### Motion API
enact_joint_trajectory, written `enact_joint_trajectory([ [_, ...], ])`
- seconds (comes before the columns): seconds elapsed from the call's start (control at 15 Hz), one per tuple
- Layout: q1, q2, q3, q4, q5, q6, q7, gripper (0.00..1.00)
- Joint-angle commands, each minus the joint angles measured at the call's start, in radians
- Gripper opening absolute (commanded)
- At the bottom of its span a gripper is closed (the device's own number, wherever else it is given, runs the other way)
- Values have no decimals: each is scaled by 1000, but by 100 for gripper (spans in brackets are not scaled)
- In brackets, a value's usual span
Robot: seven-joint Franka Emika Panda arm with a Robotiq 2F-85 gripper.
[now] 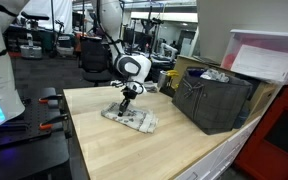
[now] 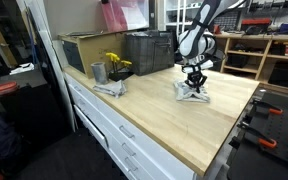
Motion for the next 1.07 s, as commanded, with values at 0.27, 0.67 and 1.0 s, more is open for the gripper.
enact_joint_trajectory([
  [0.27, -10, 71, 123, 130, 153, 27, -167, 0],
  [0.67, -19, 1, 125, 120, 165, 0, -234, 0],
  [1.0, -37, -89, 99, 88, 120, -31, -329, 0],
])
